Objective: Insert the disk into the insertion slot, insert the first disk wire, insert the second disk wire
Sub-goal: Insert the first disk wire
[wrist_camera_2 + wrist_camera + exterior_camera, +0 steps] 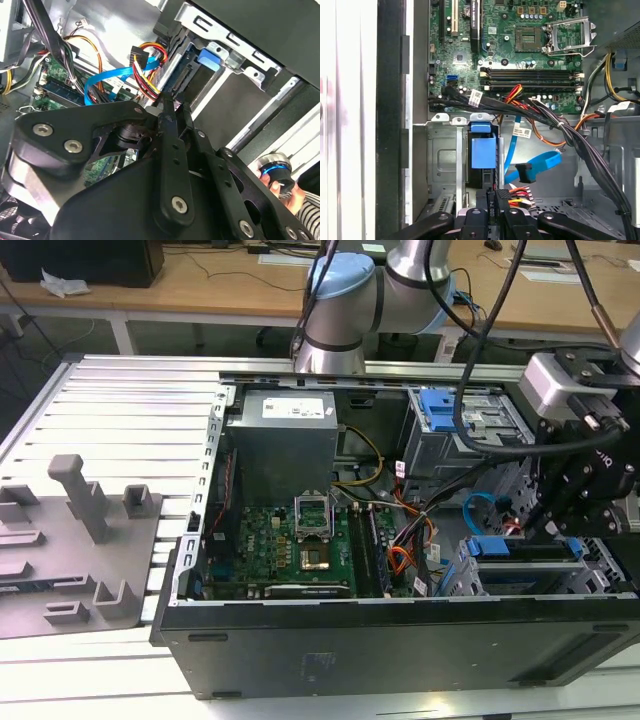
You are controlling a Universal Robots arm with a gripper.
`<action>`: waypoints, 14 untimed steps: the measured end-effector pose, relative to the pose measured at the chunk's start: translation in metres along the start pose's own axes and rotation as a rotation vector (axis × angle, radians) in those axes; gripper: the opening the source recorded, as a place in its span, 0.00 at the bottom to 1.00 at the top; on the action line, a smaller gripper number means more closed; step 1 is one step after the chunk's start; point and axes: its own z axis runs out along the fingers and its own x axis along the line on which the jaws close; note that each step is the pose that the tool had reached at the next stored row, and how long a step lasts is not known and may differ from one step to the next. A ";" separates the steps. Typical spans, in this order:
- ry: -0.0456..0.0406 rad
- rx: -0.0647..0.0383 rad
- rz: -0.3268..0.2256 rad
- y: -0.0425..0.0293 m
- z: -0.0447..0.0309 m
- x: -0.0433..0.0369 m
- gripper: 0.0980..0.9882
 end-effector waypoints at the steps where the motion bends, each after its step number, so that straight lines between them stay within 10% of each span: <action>1: 0.0000 0.000 0.000 0.0000 0.0000 0.0008 0.10; 14: 0.0001 0.000 0.000 -0.0040 -0.0002 0.0065 0.10</action>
